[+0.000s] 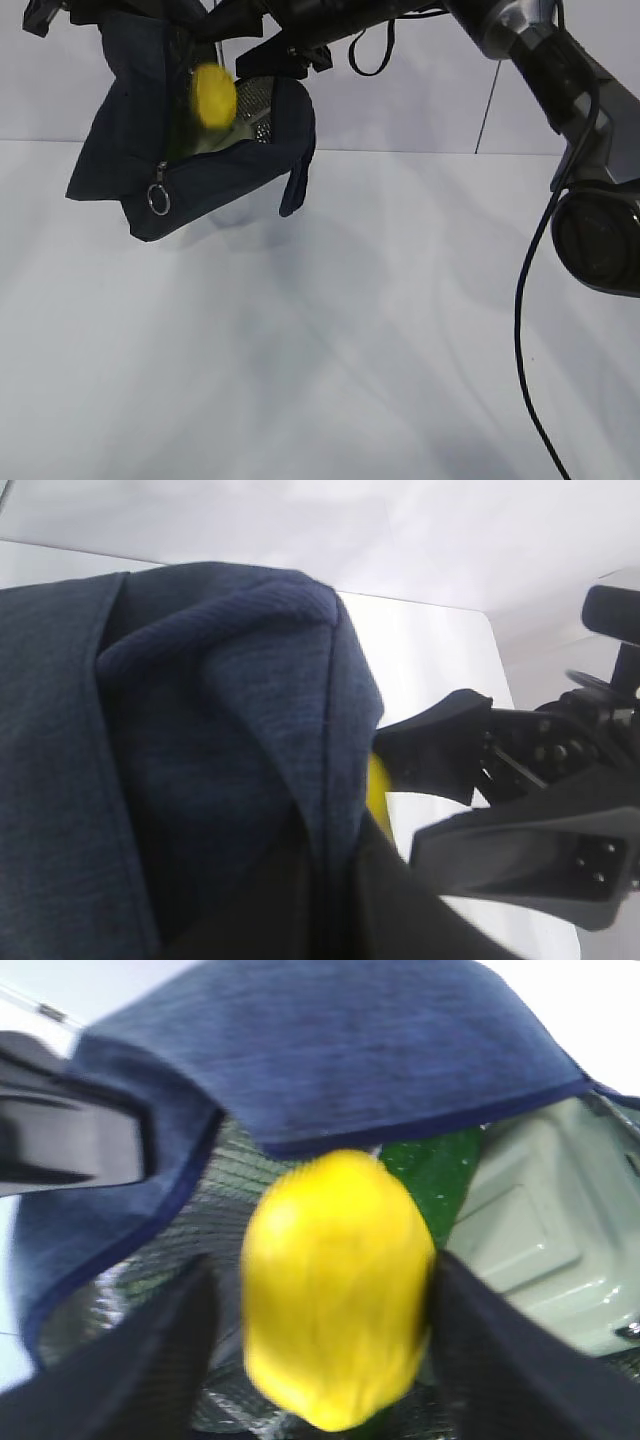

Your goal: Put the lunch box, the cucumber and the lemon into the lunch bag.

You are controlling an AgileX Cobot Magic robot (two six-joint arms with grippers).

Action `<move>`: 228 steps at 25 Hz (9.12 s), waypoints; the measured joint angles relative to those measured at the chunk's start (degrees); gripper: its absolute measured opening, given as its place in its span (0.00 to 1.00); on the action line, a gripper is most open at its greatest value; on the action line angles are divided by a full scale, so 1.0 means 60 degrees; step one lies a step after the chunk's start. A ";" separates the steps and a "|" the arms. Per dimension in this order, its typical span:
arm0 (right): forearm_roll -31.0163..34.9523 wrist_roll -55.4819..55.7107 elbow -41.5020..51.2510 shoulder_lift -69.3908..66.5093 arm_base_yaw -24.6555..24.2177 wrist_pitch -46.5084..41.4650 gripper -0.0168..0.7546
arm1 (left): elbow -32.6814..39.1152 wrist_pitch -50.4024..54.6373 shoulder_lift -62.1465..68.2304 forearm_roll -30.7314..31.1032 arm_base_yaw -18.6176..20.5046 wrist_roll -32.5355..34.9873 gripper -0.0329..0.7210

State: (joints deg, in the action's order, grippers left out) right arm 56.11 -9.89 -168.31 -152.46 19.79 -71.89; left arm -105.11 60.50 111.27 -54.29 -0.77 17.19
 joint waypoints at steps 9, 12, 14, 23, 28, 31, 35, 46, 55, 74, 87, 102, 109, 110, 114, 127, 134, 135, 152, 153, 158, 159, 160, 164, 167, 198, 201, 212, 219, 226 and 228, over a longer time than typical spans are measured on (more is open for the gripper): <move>0.0086 -0.0236 0.0000 0.0000 0.0000 0.0000 0.77 | 0.0000 0.0020 0.0000 0.0000 0.0000 0.0000 0.05; 0.0109 -0.0297 0.0000 0.0000 0.0000 0.0000 0.74 | 0.0000 0.0034 0.0000 0.0000 0.0000 0.0000 0.05; 0.0109 -0.0303 0.0000 0.0000 0.0000 0.0000 0.74 | 0.0000 0.0034 0.0000 0.0000 0.0000 0.0000 0.05; -0.1520 -0.0372 0.0000 0.0134 -0.0099 0.0000 0.74 | 0.0000 0.0075 0.0000 0.0056 0.0000 0.0000 0.05; -0.4959 -0.0080 0.0000 0.0787 -0.0177 -0.0045 0.74 | 0.0000 0.0137 0.0000 0.0098 0.0000 0.0000 0.05; -0.6798 0.0138 0.0000 0.1078 -0.0214 -0.0045 0.74 | 0.0000 0.0176 0.0000 0.0133 0.0000 0.0000 0.05; -0.9105 0.0590 0.0000 0.1147 -0.0249 -0.0060 0.74 | 0.0000 0.0175 0.0000 0.0205 0.0000 0.0000 0.05; -1.0936 0.1920 0.0000 0.0575 -0.0375 -0.0082 0.73 | 0.0000 0.0280 0.0000 0.0604 0.0000 0.0000 0.05; -1.1342 0.1290 0.2568 0.0708 -0.0399 -0.0065 0.73 | 0.0000 0.0372 0.0000 0.0829 0.0000 0.0000 0.05; -1.1463 0.1373 0.9132 0.5957 -0.0406 0.0053 0.73 | 0.0000 0.0593 0.0000 0.1272 0.0000 0.0145 0.05; -1.1061 0.1740 1.1920 0.8615 -0.0406 0.0132 0.73 | 0.0000 0.0727 -0.0007 0.1377 -0.0426 0.0768 0.05; -1.1150 0.1955 1.2982 0.9842 -0.0406 0.0247 0.73 | 0.0176 -0.0198 -0.1422 0.2567 -0.1625 0.0244 0.05; -1.1150 0.2232 1.5129 1.1460 -0.0406 0.1390 0.73 | 0.3230 -0.2715 -0.3065 0.2662 -0.2207 0.0264 0.05; -1.1098 0.2254 1.5261 1.1644 -0.0406 0.1471 0.73 | 0.3721 -0.3133 -0.3276 0.2543 -0.2302 0.0271 0.05; -1.0743 0.2292 1.5451 1.1971 -0.0406 0.1656 0.73 | 0.4968 -0.4250 -0.3826 0.1631 -0.2778 0.0568 0.05; -1.0080 0.2310 1.7709 1.3361 -0.0406 0.3596 0.73 | 0.6190 -0.7753 -0.3952 0.0470 -0.4569 0.0703 0.05; -0.9670 0.2310 1.8589 1.3516 -0.0406 0.4189 0.73 | 0.6794 -0.8197 -0.3952 -0.0626 -0.4811 0.0719 0.05; -0.9650 0.2310 1.8676 1.3516 -0.0406 0.4234 0.73 | 0.6794 -0.8195 -0.3952 -0.0692 -0.4886 0.0719 0.05; -0.9584 0.2310 1.9176 1.3516 -0.0406 0.4514 0.73 | 0.6761 -0.8021 -0.2188 -0.1768 -0.5403 0.0739 0.05; -0.9584 0.2310 1.9176 1.3516 -0.0406 0.4518 0.73 | 0.6755 -0.8021 -0.2126 -0.1783 -0.5403 0.0739 0.05; -0.9505 0.2310 1.9176 1.3516 -0.0406 0.4752 0.73 | 0.6740 -0.7983 -0.2100 -0.1720 -0.5403 0.0739 0.05; -0.9416 0.2310 1.9176 1.3516 -0.0406 0.4851 0.73 | 0.6740 -0.7963 -0.2100 -0.1693 -0.5403 0.0739 0.05; -0.9284 0.2310 1.9176 1.3516 -0.0406 0.4944 0.73 | 0.6740 -0.7942 -0.2100 -0.1601 -0.5403 0.0739 0.05; -0.8835 0.2310 1.9176 1.3516 -0.0406 0.5187 0.73 | 0.6740 -0.7724 -0.2100 -0.1249 -0.5347 0.0739 0.05; -0.8728 0.2310 1.9176 1.3516 -0.0406 0.5275 0.73 | 0.6740 -0.7643 -0.2100 -0.1093 -0.5156 0.0739 0.05; -0.4447 -0.0533 1.9176 1.3516 -0.0406 0.5152 0.73 | 0.6735 -0.6390 -0.2100 0.3271 -0.3539 0.0739 0.08; -0.4152 -0.0956 1.9176 1.3516 -0.0406 0.4866 0.73 | 0.6735 -0.6390 -0.2100 0.3546 -0.3539 0.0739 0.08; -0.2366 -0.2180 1.9176 1.3516 -0.0406 0.4575 0.73 | 0.6735 -0.6983 -0.2100 0.3681 -0.3355 0.0739 0.09; -0.1607 -0.2871 1.9176 1.3516 -0.0406 0.4342 0.73 | 0.6735 -0.6873 -0.2100 0.3678 -0.3355 0.0758 0.22; -0.1557 -0.3054 1.9176 1.3516 -0.0406 0.3826 0.73 | 0.6735 -0.5956 -0.2100 0.3719 -0.3335 0.0776 0.84; -0.1557 -0.3197 1.9176 1.3516 -0.0406 0.3568 0.73 | 0.6735 -0.5583 -0.2100 0.3719 -0.3335 0.0776 0.85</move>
State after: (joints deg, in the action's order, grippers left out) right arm 46.77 -29.07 -53.26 -71.37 17.35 -50.49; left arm -64.70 27.00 98.67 -31.97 -20.78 21.85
